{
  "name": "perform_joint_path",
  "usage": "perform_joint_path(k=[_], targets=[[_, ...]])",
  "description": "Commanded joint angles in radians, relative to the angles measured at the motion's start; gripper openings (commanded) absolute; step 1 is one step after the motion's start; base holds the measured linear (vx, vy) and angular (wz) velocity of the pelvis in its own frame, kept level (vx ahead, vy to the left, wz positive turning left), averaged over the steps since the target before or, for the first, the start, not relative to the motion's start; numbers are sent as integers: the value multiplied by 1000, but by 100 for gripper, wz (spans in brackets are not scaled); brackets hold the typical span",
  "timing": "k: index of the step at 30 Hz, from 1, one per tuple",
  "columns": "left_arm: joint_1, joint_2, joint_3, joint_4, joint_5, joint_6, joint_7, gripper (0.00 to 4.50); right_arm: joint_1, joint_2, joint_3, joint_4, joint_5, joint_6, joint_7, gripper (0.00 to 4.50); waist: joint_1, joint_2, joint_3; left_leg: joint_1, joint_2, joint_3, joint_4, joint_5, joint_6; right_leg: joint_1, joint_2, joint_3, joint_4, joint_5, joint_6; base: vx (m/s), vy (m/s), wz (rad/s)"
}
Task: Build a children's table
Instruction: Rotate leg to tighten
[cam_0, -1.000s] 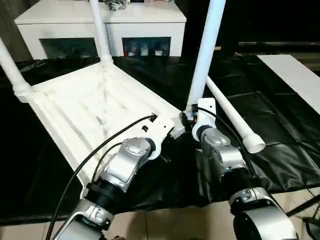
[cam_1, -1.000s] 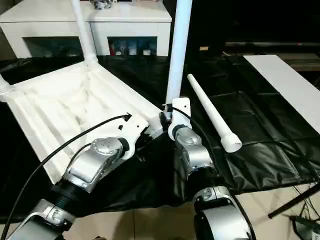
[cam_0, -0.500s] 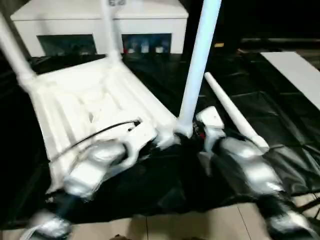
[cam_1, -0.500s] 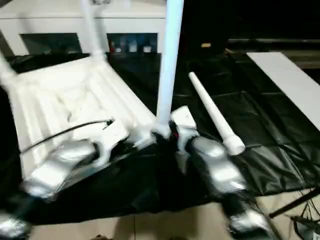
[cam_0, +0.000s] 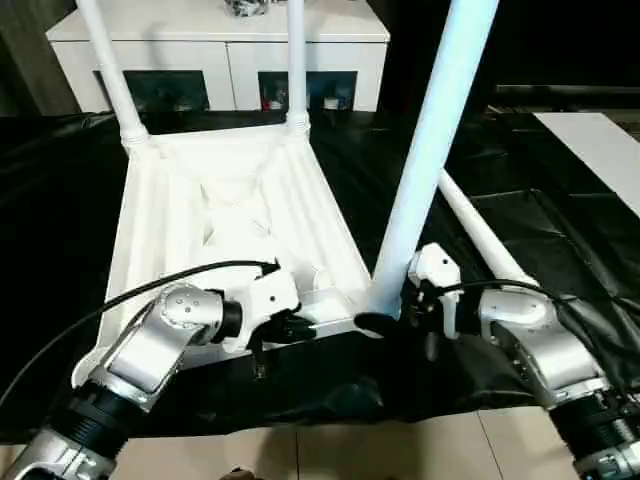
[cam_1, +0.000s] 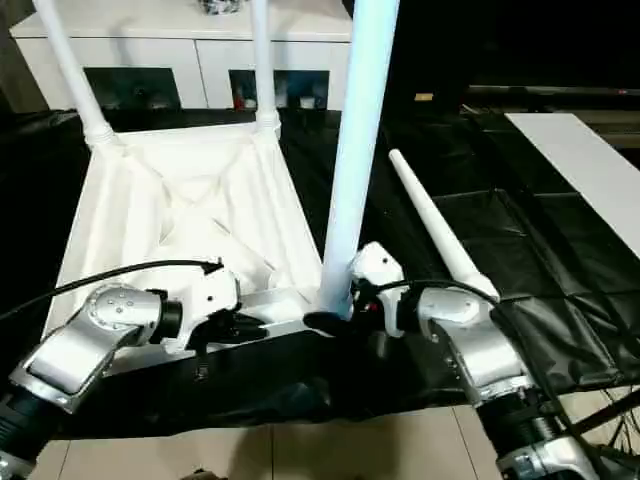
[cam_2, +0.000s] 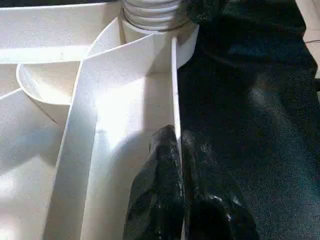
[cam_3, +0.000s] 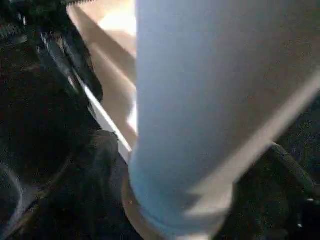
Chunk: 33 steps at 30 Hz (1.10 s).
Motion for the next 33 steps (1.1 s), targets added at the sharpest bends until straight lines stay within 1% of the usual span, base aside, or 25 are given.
perform_joint_path(k=[1,2,3,4,6,8,12,14,16,17,18,19,20,21,22,23,24,25,26,27,28,29,30,31,33], targets=[[-15,2,-16,7,3,-15,-25,0,-15,-10,15,9,-20,-20,18,349,-2,-5,-58,11,36,-11,-73,-295,21,37,-58,47,-86,-337,-175,0,0,0],[-15,2,-14,9,5,-15,-25,0,-15,-9,13,13,-22,-21,22,337,-2,-4,-59,9,36,-10,-72,-275,26,39,-58,46,-82,-303,-184,0,0,0],[-15,2,-13,9,5,-15,-25,0,-15,-8,11,15,-23,-21,24,337,-2,-4,-60,8,36,-10,-71,-266,30,41,-57,46,-79,-285,-189,0,0,0],[-15,2,-13,9,5,-15,-24,0,-15,-7,9,16,-23,-20,24,325,-1,-4,-60,9,36,-9,-71,-262,32,40,-57,46,-79,-278,-191,0,0,0],[-15,3,-13,10,5,-16,-24,0,-15,-5,7,17,-23,-18,24,305,-1,-4,-60,9,36,-9,-70,-261,35,40,-57,46,-78,-276,-196,0,0,0],[-14,4,-12,13,5,-19,-25,0,-17,1,0,26,-20,-19,24,283,-1,-4,-58,10,36,-9,-71,-275,33,40,-57,45,-81,-298,-193,0,0,0],[-14,3,-9,14,5,-20,-30,0,-20,9,-6,38,-5,-24,28,274,-2,-3,-57,11,35,-11,-72,-299,24,39,-58,45,-86,-349,-178,0,0,0],[-13,2,-7,15,3,-20,-31,0,-16,16,-9,37,-2,-24,21,272,-2,-4,-58,10,35,-11,-72,-295,24,39,-58,45,-85,-346,-177,0,0,0],[-11,-14,-2,20,6,-4,-4,0,-21,50,-22,66,-23,-16,-58,271,-3,-3,-58,9,35,-11,-72,-291,23,39,-58,45,-84,-338,-179,0,0,0],[-12,-24,0,23,8,0,11,0,-28,67,-28,87,-39,-12,-107,271,-7,-2,-55,9,34,-11,-74,-296,18,37,-57,44,-85,-348,-179,0,0,0],[-18,-58,7,38,14,30,63,0,-46,115,-49,138,-67,15,-230,271,-9,-2,-56,11,33,-12,-74,-310,9,37,-57,43,-87,-374,-173,0,0,0],[-25,-86,13,54,23,50,109,0,-57,150,-63,171,-83,26,-315,271,-14,-2,-55,9,33,-12,-74,-315,2,35,-58,43,-85,-383,-175,0,0,0],[-37,-126,24,78,33,81,174,0,-70,194,-85,207,-92,48,-415,271,-23,-3,-51,9,29,-15,-76,-337,-13,34,-57,39,-92,-438,-159,0,0,0],[-48,-160,33,97,40,102,224,0,-82,226,-103,232,-96,64,-491,270,-32,-1,-52,12,27,-20,-75,-361,-27,34,-60,35,-97,-492,-142,0,0,0],[-50,-167,35,101,41,106,235,0,-85,233,-108,239,-96,68,-507,270,-36,-2,-51,10,27,-21,-75,-369,-31,34,-59,34,-100,-510,-132,0,0,0],[-72,-224,56,135,47,143,317,0,-106,280,-136,278,-94,88,-606,270,-37,-2,-51,15,26,-23,-73,-388,-31,30,-61,33,-106,-543,-115,0,0,0],[-89,-262,65,161,55,161,371,0,-124,313,-155,305,-89,99,-673,270,-39,-2,-51,16,25,-24,-71,-398,-30,27,-62,31,-111,-562,-108,0,0,0],[-107,-305,79,193,66,174,441,0,-144,350,-177,333,-84,102,-746,270,-43,-4,-50,17,24,-22,-71,-403,-30,24,-59,31,-113,-570,-102,0,0,0],[-125,-349,96,224,69,187,507,0,-162,385,-199,356,-73,103,-805,270,-44,-6,-52,22,21,-22,-68,-409,-29,19,-59,28,-118,-586,-92,0,0,0],[-141,-387,112,252,68,191,558,0,-177,416,-217,375,-59,103,-846,270,-44,-4,-53,24,20,-22,-66,-411,-25,17,-60,28,-120,-585,-87,0,0,0],[-145,-397,117,260,68,192,571,0,-181,424,-222,380,-55,103,-856,270,-38,-3,-55,29,21,-21,-66,-408,-20,15,-58,27,-125,-571,-81,0,0,0],[-158,-428,132,288,68,179,616,0,-196,442,-221,395,-60,97,-883,270,-35,-3,-56,27,22,-20,-67,-401,-15,17,-58,27,-124,-552,-80,0,0,0],[-171,-457,142,317,71,164,657,0,-213,463,-222,416,-64,81,-900,270,-35,-3,-57,18,24,-21,-73,-381,-10,25,-57,28,-118,-505,-86,0,0,0],[-184,-486,152,347,79,147,700,0,-233,487,-223,441,-69,65,-915,270,-34,-3,-58,19,25,-19,-73,-377,-8,23,-56,29,-116,-470,-97,0,0,0],[-199,-526,161,391,92,96,764,0,-265,518,-192,479,-101,34,-908,270,-30,-5,-60,20,23,-16,-72,-366,-2,24,-56,32,-113,-428,-112,0,0,0]])
